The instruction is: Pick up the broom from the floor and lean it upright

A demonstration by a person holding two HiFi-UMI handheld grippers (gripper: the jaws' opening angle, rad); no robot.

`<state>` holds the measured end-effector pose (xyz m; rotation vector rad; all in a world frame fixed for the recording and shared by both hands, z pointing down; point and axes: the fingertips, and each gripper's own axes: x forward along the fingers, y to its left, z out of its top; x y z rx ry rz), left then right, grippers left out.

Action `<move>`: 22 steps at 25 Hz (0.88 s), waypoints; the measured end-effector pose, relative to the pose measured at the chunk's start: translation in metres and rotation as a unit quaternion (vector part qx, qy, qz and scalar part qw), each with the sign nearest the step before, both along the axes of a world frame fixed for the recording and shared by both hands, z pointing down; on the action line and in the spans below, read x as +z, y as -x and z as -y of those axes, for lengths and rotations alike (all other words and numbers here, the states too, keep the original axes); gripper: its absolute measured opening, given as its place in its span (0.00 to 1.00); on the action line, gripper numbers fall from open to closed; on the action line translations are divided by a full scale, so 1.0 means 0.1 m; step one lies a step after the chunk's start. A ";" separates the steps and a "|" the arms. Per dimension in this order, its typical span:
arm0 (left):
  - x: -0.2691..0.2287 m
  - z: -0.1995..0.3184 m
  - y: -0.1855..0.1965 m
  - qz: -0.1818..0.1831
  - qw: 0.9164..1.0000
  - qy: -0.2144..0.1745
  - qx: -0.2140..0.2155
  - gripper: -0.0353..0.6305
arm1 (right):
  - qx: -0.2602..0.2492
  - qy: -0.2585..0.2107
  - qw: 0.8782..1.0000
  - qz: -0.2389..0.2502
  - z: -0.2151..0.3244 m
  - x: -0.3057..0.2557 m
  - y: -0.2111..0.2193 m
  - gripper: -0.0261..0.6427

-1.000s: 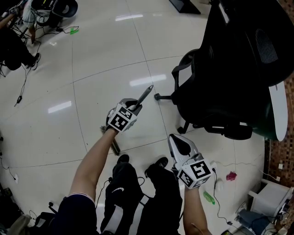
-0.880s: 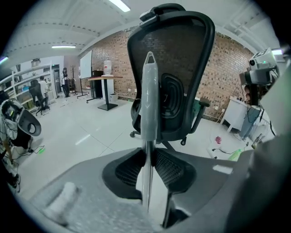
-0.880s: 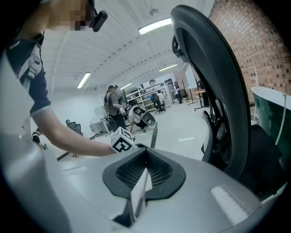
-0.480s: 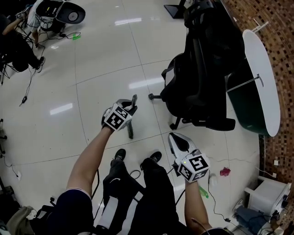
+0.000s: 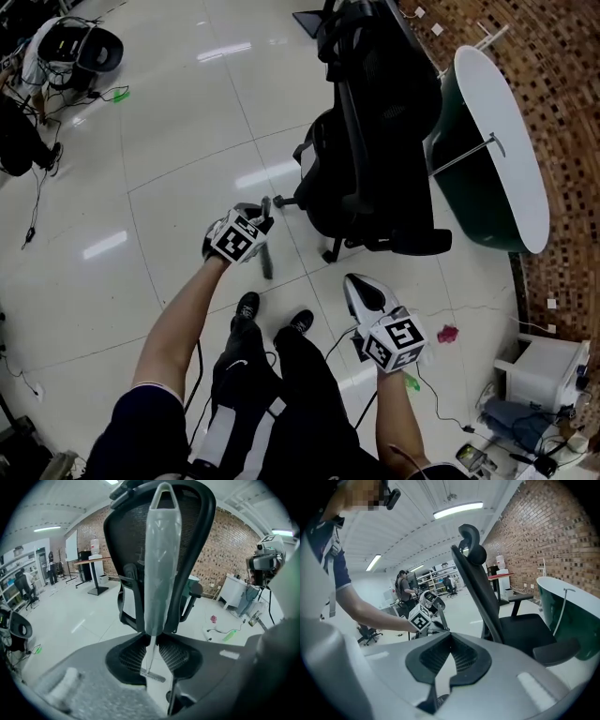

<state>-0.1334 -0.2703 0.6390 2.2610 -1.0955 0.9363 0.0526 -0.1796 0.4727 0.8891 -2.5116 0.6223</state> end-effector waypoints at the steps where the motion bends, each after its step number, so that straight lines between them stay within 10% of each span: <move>1: 0.01 0.07 -0.07 -0.001 1.000 0.001 0.012 0.18 | 0.012 -0.001 1.000 -0.001 0.01 -0.02 -0.01 0.05; 10: 0.17 0.77 -0.67 -0.010 0.997 0.004 0.076 0.18 | 0.113 0.006 0.993 -0.017 0.09 -0.02 -0.26 0.05; 22: 0.38 1.54 -1.07 0.010 0.999 0.000 0.045 0.19 | 0.177 0.018 0.983 -0.039 0.08 0.03 -0.74 0.05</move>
